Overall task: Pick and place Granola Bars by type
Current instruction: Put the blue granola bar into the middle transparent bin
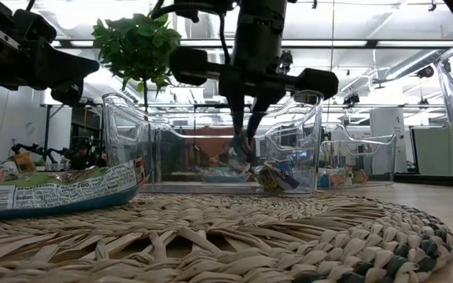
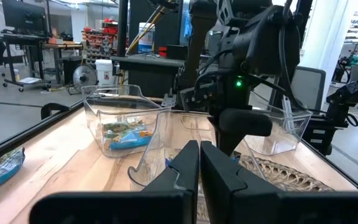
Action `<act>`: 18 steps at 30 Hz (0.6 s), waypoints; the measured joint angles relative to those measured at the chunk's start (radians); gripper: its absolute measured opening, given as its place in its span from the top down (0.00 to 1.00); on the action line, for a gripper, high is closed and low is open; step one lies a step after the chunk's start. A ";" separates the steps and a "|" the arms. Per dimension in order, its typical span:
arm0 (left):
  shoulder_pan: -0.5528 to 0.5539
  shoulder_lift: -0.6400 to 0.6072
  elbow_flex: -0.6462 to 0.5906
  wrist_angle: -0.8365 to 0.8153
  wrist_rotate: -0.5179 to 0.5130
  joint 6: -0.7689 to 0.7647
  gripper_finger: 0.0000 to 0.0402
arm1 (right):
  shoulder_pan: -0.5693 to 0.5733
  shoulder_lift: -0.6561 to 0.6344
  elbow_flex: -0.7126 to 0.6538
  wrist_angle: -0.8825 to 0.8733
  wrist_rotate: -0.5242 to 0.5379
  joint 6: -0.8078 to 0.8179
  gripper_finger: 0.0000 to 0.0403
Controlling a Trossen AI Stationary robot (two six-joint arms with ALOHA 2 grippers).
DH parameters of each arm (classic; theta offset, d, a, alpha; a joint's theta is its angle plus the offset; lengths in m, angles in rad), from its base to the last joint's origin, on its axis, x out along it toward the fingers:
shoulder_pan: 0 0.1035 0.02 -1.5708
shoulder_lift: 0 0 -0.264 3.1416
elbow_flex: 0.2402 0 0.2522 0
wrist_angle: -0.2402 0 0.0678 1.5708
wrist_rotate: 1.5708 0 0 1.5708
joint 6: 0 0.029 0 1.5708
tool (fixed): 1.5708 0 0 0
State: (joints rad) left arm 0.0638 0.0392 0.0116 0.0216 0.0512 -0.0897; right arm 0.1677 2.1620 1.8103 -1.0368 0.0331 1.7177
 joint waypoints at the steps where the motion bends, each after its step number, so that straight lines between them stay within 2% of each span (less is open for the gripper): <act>1: 0.000 0.000 0.000 0.000 0.000 0.000 1.00 | 0.000 0.000 -0.004 0.000 0.000 0.002 0.98; 10: 0.000 0.000 0.000 0.000 0.000 0.000 1.00 | -0.002 -0.001 -0.053 0.002 -0.019 0.002 0.97; 18: 0.000 0.000 0.000 0.000 0.000 0.000 1.00 | -0.008 -0.001 -0.053 0.002 -0.009 -0.001 0.86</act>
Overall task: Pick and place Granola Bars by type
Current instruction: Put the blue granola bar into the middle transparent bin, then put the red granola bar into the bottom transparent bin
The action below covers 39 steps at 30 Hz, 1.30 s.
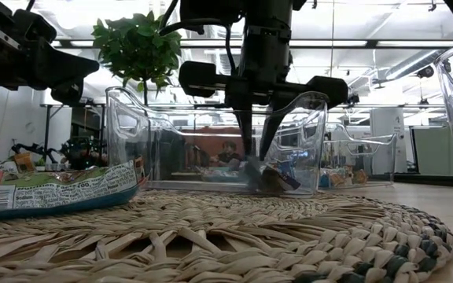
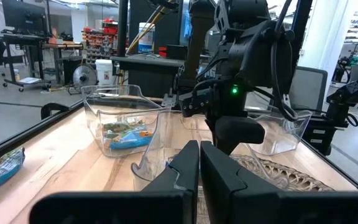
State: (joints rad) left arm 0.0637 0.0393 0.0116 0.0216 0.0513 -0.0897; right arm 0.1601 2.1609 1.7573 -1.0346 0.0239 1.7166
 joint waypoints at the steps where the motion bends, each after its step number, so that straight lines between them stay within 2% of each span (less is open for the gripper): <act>1: 0.000 0.000 0.000 0.000 0.000 0.000 1.00 | -0.001 0.000 0.000 -0.001 0.001 0.001 0.84; 8: 0.000 0.000 0.000 0.000 0.000 0.000 1.00 | -0.005 -0.001 -0.001 -0.003 0.028 -0.002 0.69; 13: 0.000 0.000 0.000 0.000 0.000 0.000 1.00 | -0.010 -0.011 -0.002 -0.007 0.031 -0.009 0.63; 20: 0.000 0.000 0.000 0.000 0.000 0.000 1.00 | -0.017 -0.052 0.003 -0.057 0.091 -0.007 0.61; 25: 0.000 0.000 0.000 0.000 0.000 0.000 1.00 | -0.028 -0.095 0.036 -0.127 0.126 -0.067 0.63; 31: 0.000 0.000 0.000 0.000 0.000 0.000 1.00 | -0.055 -0.193 0.039 -0.136 0.182 -0.266 0.63; 39: 0.000 0.000 0.000 0.000 0.000 0.000 1.00 | -0.112 -0.323 0.038 -0.135 0.186 -0.715 0.56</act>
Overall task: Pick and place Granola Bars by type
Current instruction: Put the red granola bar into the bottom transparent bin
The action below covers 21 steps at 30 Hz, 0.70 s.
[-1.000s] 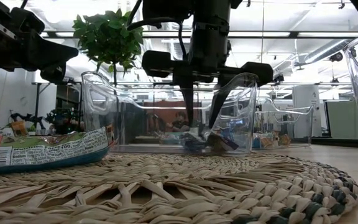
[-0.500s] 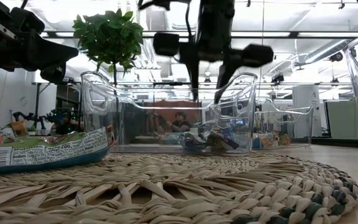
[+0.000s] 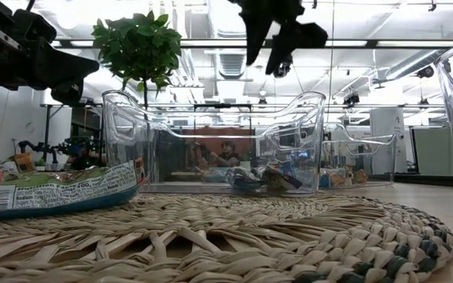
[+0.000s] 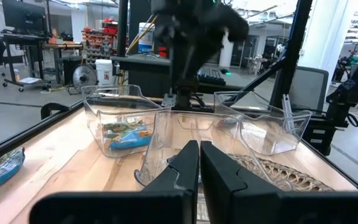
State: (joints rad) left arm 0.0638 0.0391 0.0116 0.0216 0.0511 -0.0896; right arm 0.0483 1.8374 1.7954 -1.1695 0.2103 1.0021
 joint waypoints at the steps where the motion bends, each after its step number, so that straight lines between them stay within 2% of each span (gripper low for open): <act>1: 0.000 0.000 0.000 0.000 0.000 0.000 1.00 | -0.009 -0.017 0.000 0.000 -0.003 -0.053 0.56; 14: 0.000 0.000 0.000 0.000 0.000 0.000 1.00 | -0.098 -0.201 0.000 0.013 -0.009 -0.672 0.51; 21: 0.000 0.000 0.000 0.000 0.000 0.000 1.00 | -0.156 -0.245 0.000 0.158 -0.001 -1.039 0.51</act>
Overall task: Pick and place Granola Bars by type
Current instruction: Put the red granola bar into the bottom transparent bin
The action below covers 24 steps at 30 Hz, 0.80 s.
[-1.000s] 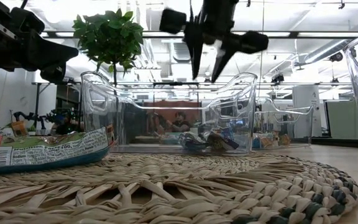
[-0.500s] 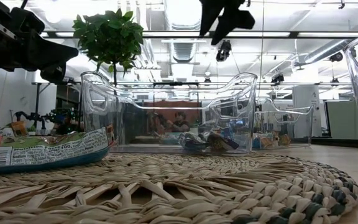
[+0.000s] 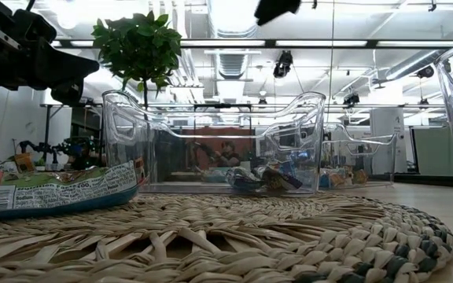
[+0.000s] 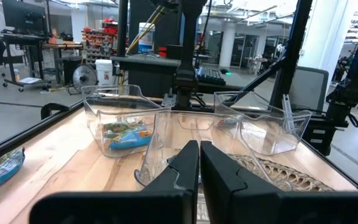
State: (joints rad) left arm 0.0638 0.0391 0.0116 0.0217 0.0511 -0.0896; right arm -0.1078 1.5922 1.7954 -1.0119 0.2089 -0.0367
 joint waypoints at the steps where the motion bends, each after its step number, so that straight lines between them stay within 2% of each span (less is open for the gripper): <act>1: 0.000 0.000 0.000 0.000 0.000 0.000 1.00 | -0.014 -0.001 0.000 0.033 0.000 -0.065 0.51; 7: 0.000 0.000 0.000 0.000 0.000 0.000 1.00 | -0.126 0.037 0.000 0.219 0.002 -0.357 0.51; 14: 0.000 0.000 0.000 0.000 0.000 0.000 1.00 | -0.244 0.110 0.000 0.284 -0.001 -0.570 0.50; 18: 0.000 0.000 0.000 0.000 0.000 0.000 1.00 | -0.295 0.153 0.000 0.297 -0.004 -0.633 0.45; 24: 0.000 0.000 0.000 0.000 0.000 0.000 1.00 | -0.370 0.228 0.000 0.298 -0.006 -0.640 0.36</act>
State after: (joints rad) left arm 0.0637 0.0391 0.0116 0.0216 0.0511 -0.0896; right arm -0.4776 1.8204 1.7950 -0.7143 0.2028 -0.6762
